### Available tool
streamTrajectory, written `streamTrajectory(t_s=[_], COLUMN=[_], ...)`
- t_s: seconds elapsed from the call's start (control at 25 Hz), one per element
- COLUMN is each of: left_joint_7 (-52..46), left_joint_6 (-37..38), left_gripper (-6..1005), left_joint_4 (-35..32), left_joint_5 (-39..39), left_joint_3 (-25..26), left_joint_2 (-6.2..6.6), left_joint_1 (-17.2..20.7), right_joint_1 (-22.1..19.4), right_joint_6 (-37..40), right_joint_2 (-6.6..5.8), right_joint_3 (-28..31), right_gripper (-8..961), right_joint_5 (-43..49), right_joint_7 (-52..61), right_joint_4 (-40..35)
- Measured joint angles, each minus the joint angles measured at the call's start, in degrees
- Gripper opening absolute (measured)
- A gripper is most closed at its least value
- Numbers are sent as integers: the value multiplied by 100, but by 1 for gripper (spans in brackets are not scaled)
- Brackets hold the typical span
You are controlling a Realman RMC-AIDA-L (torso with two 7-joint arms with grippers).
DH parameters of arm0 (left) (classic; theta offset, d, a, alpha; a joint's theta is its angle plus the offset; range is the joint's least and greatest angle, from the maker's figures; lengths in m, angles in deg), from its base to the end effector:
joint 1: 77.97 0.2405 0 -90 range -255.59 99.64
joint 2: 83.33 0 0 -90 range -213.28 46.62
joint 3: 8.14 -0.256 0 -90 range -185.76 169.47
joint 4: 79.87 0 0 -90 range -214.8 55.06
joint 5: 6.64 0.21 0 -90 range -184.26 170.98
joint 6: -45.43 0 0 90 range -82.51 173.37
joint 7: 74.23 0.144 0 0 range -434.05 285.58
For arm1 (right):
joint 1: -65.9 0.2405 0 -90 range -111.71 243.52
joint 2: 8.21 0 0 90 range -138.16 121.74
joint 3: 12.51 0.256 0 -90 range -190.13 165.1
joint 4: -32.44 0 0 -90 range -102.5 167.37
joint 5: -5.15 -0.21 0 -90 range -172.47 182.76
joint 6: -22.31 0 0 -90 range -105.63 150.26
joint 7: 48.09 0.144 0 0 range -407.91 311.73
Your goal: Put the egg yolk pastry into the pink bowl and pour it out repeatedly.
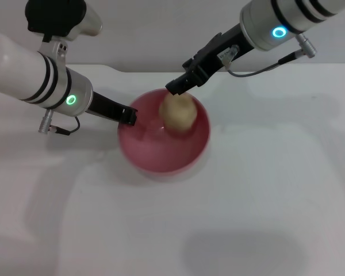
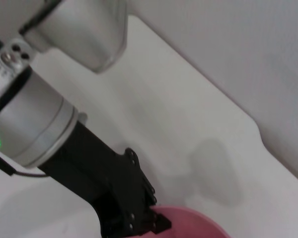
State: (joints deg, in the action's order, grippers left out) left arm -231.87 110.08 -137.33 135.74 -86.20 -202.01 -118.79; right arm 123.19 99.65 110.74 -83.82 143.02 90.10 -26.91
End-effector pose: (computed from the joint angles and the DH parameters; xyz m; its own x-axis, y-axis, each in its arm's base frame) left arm -0.1877 0.4083 -0.0309 0.5997 0.7888 0.1351 0.7433 -0.4864 -0.4592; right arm 0.0626 0.4245 -0.0212 0.9079 -0.4192 0.0051 -0.3961 -0.8618 -0.3168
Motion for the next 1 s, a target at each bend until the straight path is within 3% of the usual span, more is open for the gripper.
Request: streamTrajectory(t_s=[0.28,0.52,0.6,0.64,0.68,0.8,1.0], left_joint_7=[-4,94,332,755,755,1604,2923], left_joint_6=[-35,-796,-1253,-1819,-1819,-2878,-4958], left_gripper=[-2,-1,-1,-1,-2,-2,-2], left_joint_4=[78,-179,-454,-799,-799,-1207,-1580], left_joint_5=[-8,-341,-789,-1217,-1217,-1778,-2037], left_joint_3=[-8,-301,-569,-889,-889,-1599,-3226], left_joint_2=[-7,22,44,47,47,58,53], left_joint_1=[-28,281,553,882,882,1424,2156], right_joint_1=[-78,-456,-668,-909,-909,-1293,-1792], right_joint_6=[-45,-267,-401,-547,-547,-692,-713], right_joint_2=[-6,-44,-69,-95,-95,-104,-82], right_joint_3=[241,1386,1877,2367,2367,2974,3898], right_gripper=[611,611,611,611,611,611,610], right_joint_5=[-52,-48,-47,-39,-39,-36,-51], right_joint_7=[-77,-82,-90,-156,-156,-279,-333], right_joint_4=[-95,-137,-134,-71,-71,-17,-19])
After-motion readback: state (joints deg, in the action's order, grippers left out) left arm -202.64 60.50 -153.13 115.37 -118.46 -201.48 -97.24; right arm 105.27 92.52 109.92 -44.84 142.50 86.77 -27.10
